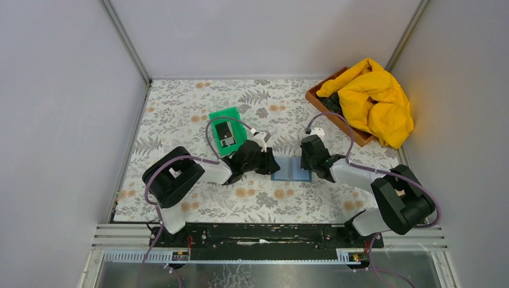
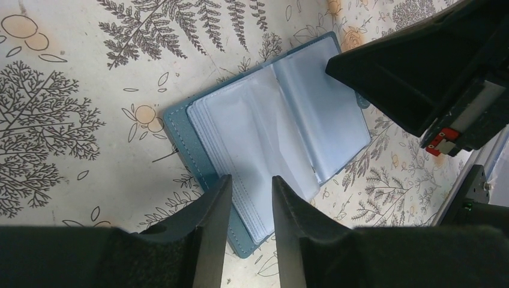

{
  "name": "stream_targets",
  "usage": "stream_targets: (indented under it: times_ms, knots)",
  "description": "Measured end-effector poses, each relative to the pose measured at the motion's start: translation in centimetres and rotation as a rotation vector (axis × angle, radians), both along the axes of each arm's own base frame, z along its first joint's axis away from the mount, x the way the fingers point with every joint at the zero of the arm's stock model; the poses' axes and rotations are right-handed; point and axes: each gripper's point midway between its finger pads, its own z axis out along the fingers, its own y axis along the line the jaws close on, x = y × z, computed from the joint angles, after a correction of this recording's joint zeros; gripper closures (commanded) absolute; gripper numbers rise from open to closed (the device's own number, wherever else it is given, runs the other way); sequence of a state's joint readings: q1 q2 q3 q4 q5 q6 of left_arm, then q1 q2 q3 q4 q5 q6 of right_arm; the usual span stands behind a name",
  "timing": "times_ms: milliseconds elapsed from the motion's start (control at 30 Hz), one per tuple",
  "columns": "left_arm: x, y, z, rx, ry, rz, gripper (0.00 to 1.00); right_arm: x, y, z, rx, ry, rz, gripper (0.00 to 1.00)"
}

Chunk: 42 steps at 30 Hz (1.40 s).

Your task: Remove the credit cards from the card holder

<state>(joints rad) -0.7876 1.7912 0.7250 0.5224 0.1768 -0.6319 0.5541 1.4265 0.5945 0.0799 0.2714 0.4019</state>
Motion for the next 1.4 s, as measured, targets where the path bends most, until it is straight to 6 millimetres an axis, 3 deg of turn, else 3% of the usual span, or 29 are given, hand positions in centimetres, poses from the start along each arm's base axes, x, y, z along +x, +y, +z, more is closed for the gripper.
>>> stream_targets:
  times_ms: [767, 1067, 1400]
  knots:
    - [-0.3, -1.8, 0.4, -0.07, 0.037, -0.051, 0.6, 0.1, 0.2, -0.6, 0.012, 0.028, 0.002, 1.0]
    - [0.5, -3.8, 2.6, -0.141, 0.02, -0.071, 0.59, 0.4, 0.3, -0.6, 0.015, 0.03, -0.001, 1.0]
    - [0.2, -4.8, 2.4, -0.148, 0.028, -0.092, 0.59, 0.5, 0.3, -0.6, 0.029, 0.033, -0.01, 1.0]
